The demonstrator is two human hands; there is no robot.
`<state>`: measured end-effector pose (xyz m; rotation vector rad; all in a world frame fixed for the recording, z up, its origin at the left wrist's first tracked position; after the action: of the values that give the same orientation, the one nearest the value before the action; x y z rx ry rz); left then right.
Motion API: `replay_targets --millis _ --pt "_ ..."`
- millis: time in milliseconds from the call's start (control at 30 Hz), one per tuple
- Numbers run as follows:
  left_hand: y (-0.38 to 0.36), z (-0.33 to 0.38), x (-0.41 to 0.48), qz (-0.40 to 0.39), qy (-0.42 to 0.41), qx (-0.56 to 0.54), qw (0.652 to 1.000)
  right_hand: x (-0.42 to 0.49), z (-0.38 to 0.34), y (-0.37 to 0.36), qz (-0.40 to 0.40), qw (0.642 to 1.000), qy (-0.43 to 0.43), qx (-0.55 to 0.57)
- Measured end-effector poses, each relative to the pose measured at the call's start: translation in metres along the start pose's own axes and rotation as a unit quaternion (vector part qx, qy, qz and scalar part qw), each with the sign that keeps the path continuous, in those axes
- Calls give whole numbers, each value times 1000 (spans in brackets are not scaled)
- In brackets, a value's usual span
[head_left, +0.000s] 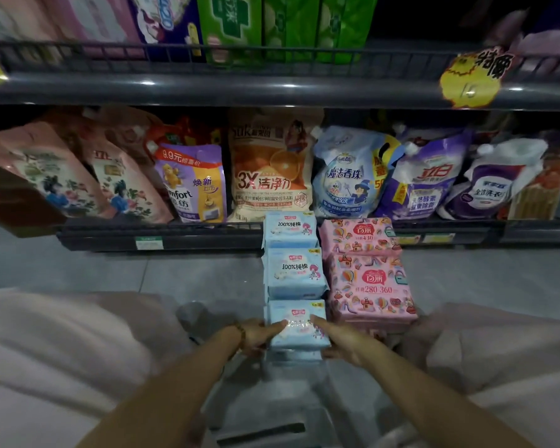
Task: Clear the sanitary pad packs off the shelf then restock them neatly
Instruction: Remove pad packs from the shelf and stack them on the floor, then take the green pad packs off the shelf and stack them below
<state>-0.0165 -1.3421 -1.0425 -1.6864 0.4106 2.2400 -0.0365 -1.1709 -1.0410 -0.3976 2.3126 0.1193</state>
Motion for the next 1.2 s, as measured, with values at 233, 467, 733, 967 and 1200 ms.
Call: replay_targets --millis 233,467,733,967,1200 --pt "6 -8 15 53 -15 -11 998 -7 1 -5 10 995 10 -96" --pt "26 6 -5 96 -37 44 994 -14 -20 -4 -15 980 55 -190" --pt "73 103 -130 211 -190 221 933 -71 -133 -4 -97 916 163 -352" --pt "116 216 -283 345 -376 238 827 -137 -342 25 41 843 382 -376" --pt "158 316 -402 461 -497 179 713 -164 -502 48 162 792 506 -300"
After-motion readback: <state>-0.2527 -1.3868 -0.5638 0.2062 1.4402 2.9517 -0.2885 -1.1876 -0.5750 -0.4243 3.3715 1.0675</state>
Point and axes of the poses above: each hand's wrist, its own x-axis towards the middle knuckle, its own y-axis out of the back of the hand, z = x × y, the point moved 10 cm from there along x, towards the middle knuckle, and after that the axes turned 13 degrees about y, right-handed, at the moved point
